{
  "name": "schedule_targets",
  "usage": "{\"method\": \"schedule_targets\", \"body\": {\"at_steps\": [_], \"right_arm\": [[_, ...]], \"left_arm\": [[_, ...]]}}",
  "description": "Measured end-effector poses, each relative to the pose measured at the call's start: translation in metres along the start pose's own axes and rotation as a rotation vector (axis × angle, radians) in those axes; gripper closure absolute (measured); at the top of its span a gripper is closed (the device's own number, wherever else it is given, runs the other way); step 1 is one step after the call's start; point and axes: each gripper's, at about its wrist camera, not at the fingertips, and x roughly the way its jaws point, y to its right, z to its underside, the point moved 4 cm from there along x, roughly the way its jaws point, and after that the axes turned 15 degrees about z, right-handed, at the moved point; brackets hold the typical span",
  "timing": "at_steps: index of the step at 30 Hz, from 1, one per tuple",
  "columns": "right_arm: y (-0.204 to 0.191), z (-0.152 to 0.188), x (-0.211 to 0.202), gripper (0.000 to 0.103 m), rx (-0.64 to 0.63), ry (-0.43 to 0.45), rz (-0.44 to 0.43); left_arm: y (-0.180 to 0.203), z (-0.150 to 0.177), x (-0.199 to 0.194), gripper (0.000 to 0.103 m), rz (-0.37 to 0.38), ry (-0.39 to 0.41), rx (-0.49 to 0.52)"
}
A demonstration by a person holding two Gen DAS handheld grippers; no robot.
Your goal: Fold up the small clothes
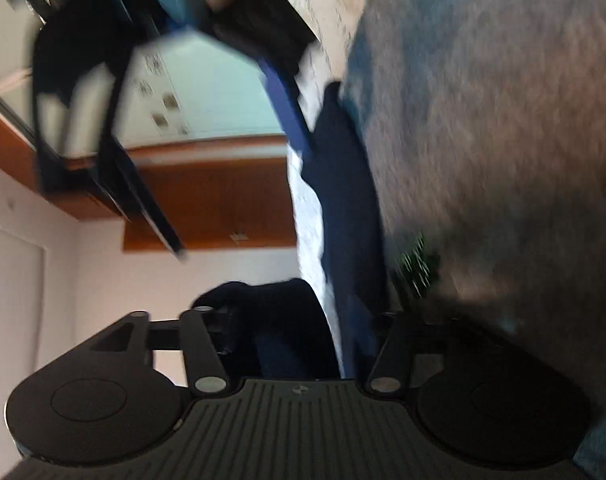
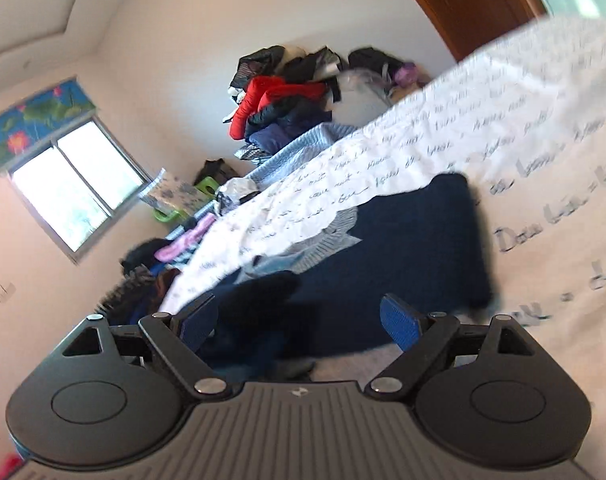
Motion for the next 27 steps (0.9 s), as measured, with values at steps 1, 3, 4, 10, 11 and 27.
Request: {"method": "schedule_targets", "body": {"at_steps": [1, 3, 4, 10, 11, 27], "right_arm": [[0.005, -0.004, 0.012, 0.014, 0.045, -0.046, -0.027], [0.019, -0.011, 0.037, 0.013, 0.145, -0.153, -0.057], [0.023, -0.012, 0.046, 0.013, 0.17, -0.191, -0.069], [0.03, -0.018, 0.06, 0.013, 0.186, -0.206, -0.061], [0.031, -0.018, 0.06, 0.013, 0.195, -0.203, -0.053], [-0.008, -0.047, 0.019, 0.013, -0.256, 0.033, 0.261]], "left_arm": [[-0.005, -0.001, 0.0, 0.035, 0.004, 0.004, -0.02], [-0.017, 0.002, -0.003, 0.028, 0.064, 0.027, -0.093], [-0.021, 0.003, -0.005, 0.027, 0.093, 0.037, -0.111], [-0.044, -0.006, -0.008, 0.005, 0.201, 0.107, -0.185], [-0.053, -0.007, -0.005, 0.003, 0.266, 0.123, -0.258], [0.003, -0.011, -0.024, 0.0, 0.12, 0.052, 0.644]]}}
